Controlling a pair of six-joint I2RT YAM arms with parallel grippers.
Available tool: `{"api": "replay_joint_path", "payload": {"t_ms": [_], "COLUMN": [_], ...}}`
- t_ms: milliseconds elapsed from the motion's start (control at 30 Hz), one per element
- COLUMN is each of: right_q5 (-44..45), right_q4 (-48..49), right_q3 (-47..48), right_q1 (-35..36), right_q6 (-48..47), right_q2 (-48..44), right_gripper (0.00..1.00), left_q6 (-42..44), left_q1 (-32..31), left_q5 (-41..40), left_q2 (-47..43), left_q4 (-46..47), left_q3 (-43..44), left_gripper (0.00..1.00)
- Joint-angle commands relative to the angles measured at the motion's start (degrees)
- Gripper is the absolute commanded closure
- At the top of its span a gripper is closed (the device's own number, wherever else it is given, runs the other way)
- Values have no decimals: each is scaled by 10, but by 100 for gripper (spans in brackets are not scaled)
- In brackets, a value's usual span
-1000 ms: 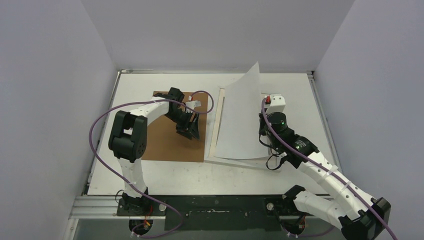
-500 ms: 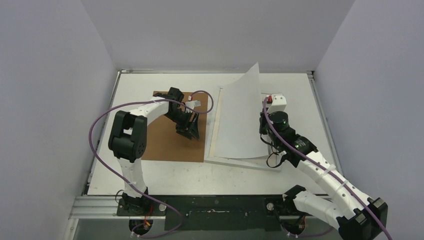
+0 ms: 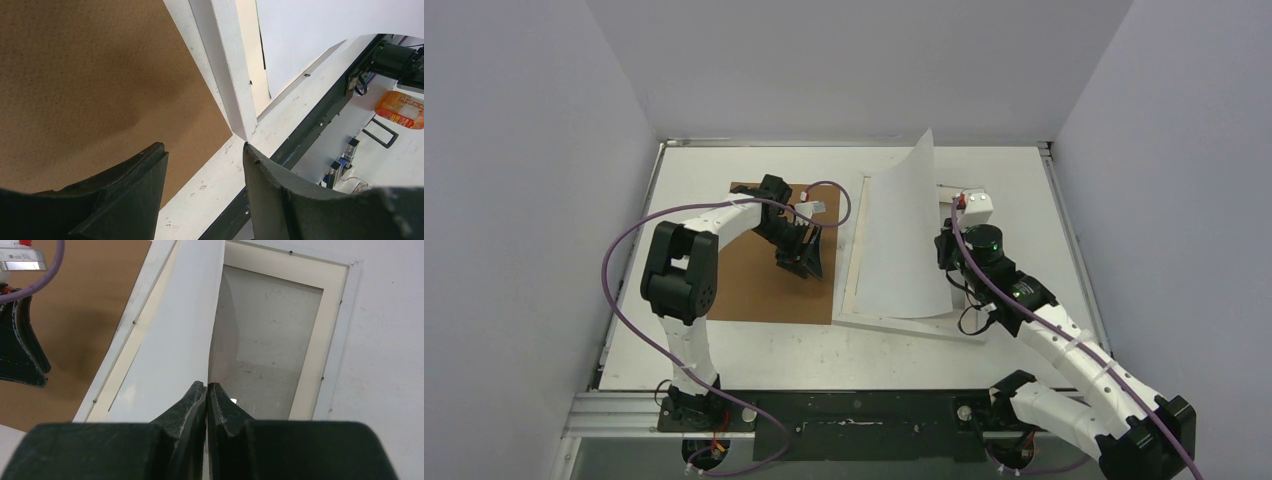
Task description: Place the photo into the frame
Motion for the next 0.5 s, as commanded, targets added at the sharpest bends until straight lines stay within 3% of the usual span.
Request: {"api": "replay_joint_path", "payload": {"t_ms": [0,233,467], "right_q5": [-28,-58,-78], "right_q4": [50,59,70], "right_q3": [-11,-4,-17], "right_q1": [-6,-6,-7], "right_q6": [-8,-44,-29], "right_q2": [-22,-70,-57], "right_gripper": [95,95,95], "left_q6": [-2,-2,-4], "left_q1": [3,5,7], "left_q5": [11,10,11], "left_q2": [-20,-19,-21], "left_q4": [1,1,2], "left_q3": [27,26,27], "left_gripper": [45,45,45]}}
